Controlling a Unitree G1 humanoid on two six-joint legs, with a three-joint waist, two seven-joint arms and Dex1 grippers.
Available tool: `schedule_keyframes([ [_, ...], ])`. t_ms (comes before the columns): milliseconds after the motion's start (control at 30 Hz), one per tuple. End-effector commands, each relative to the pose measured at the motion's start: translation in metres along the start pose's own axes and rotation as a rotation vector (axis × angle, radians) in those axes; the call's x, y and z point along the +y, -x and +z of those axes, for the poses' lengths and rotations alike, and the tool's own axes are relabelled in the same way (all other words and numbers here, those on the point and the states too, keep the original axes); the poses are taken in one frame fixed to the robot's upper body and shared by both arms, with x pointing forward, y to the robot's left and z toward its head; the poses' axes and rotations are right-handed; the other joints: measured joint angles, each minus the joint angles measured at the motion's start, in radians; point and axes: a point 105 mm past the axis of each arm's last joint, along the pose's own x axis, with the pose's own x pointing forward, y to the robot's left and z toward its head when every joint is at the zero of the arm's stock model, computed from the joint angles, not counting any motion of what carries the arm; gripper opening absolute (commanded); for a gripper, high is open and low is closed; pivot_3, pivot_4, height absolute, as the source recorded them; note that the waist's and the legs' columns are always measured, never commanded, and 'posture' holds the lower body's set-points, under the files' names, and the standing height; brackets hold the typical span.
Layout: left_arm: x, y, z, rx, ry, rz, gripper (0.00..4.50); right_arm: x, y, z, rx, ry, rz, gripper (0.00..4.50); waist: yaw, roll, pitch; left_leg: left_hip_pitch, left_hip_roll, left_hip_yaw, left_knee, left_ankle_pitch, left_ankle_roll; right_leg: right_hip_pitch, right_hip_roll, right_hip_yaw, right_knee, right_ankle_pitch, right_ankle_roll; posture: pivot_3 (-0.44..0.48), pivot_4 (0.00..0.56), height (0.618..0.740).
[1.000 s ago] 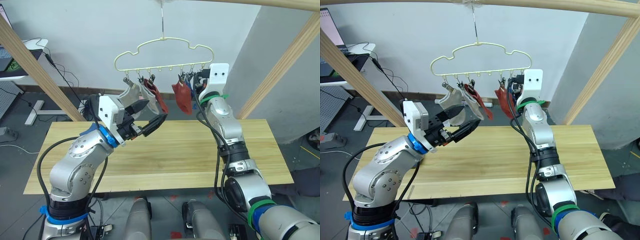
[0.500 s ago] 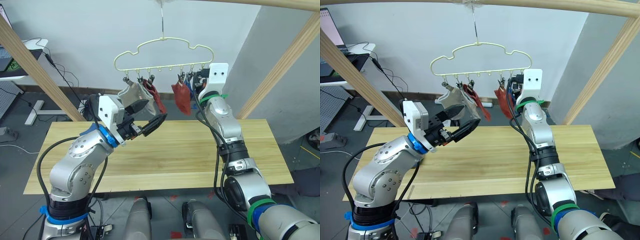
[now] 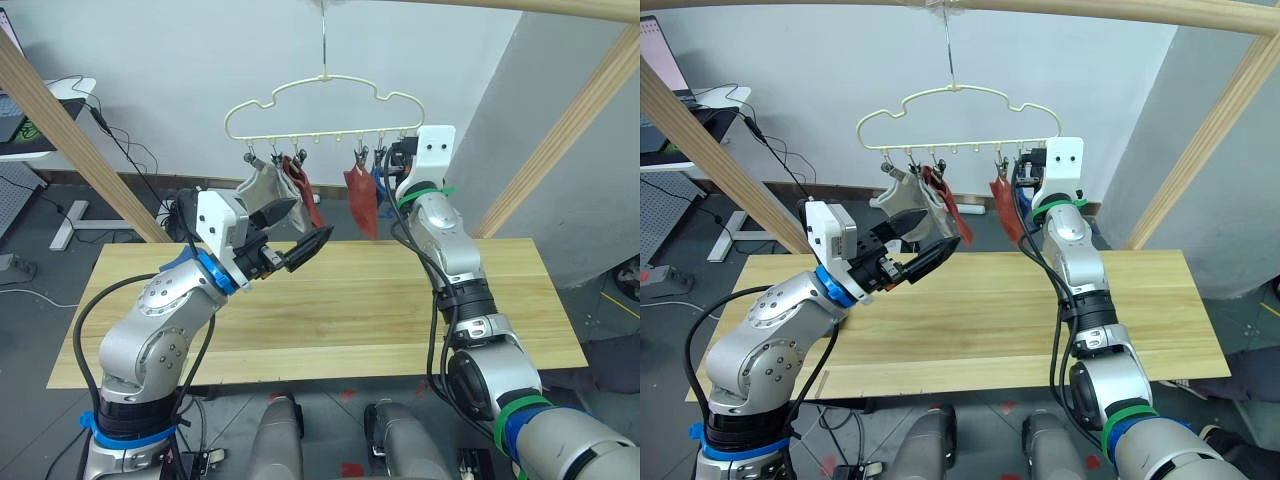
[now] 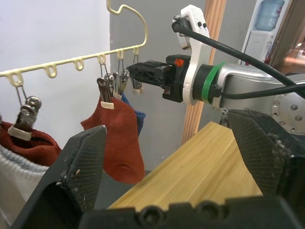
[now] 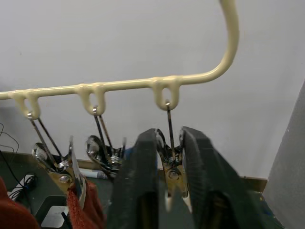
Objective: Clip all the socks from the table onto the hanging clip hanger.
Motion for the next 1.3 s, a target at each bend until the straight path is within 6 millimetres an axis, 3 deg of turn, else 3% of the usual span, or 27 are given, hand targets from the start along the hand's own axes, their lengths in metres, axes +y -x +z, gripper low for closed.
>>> schedule_keyframes([
  [33,-0.006,0.000,0.011,-0.035,-0.047,-0.015,4.50,0.000,-0.004,0.024,-0.079,-0.011,0.004,0.03,0.000,0.000,0.000,0.000,0.000,0.000,0.000,0.000,0.000,0.000,0.000,0.000,0.000,0.000,0.000,0.133,0.226,0.740],
  [133,-0.006,0.001,0.009,-0.029,-0.046,-0.008,4.50,-0.003,-0.004,0.024,-0.075,-0.001,0.007,0.03,0.001,0.000,0.000,0.000,0.000,0.000,0.000,0.000,0.000,0.000,0.000,0.000,0.000,0.000,0.000,0.132,0.228,0.740],
  [300,0.018,0.010,-0.010,0.053,-0.056,0.113,4.50,-0.008,-0.003,0.022,-0.027,0.019,0.067,0.03,0.003,0.000,0.000,0.000,0.000,0.000,0.000,0.000,0.000,0.000,0.000,0.000,0.000,0.000,0.000,0.117,0.230,0.740],
  [467,0.088,0.051,-0.065,0.316,-0.143,0.419,4.50,-0.013,0.004,0.024,0.062,0.028,0.206,0.03,0.004,0.001,0.001,0.002,0.000,0.001,-0.001,0.000,0.000,0.000,0.000,0.001,0.000,0.000,0.000,0.093,0.233,0.740],
  [567,0.127,0.078,-0.086,0.401,-0.154,0.585,4.50,-0.009,0.013,0.026,0.127,0.056,0.318,0.03,0.005,0.001,0.001,0.002,0.000,0.002,-0.001,0.000,0.000,0.000,0.000,0.001,0.000,0.000,0.000,0.093,0.233,0.740],
  [700,0.154,0.101,-0.109,0.506,-0.199,0.655,4.50,0.005,0.033,0.025,0.202,0.133,0.493,0.03,0.006,0.001,0.001,0.001,0.000,0.002,-0.002,0.000,0.000,-0.001,0.000,0.001,-0.001,0.000,0.000,0.056,0.238,0.740],
  [833,0.180,0.120,-0.118,0.554,-0.227,0.738,4.50,0.007,0.041,0.028,0.231,0.102,0.503,0.03,0.005,0.001,0.001,0.001,0.001,0.002,-0.003,0.000,0.000,-0.001,0.000,0.000,-0.001,0.000,0.000,0.052,0.236,0.740],
  [1100,0.205,0.137,-0.135,0.612,-0.164,0.828,4.50,0.005,0.049,0.025,0.268,0.074,0.477,0.03,-0.002,0.001,0.001,0.001,0.001,0.003,-0.002,0.000,0.000,-0.001,0.000,0.000,-0.001,0.000,0.000,0.024,0.236,0.740],
  [1300,0.203,0.148,-0.156,0.683,-0.029,0.870,4.50,0.004,0.052,0.026,0.277,0.072,0.462,0.03,-0.005,0.001,0.001,0.001,0.001,0.003,-0.002,0.000,0.000,-0.001,0.000,0.000,-0.001,0.000,0.000,0.015,0.242,0.740],
])
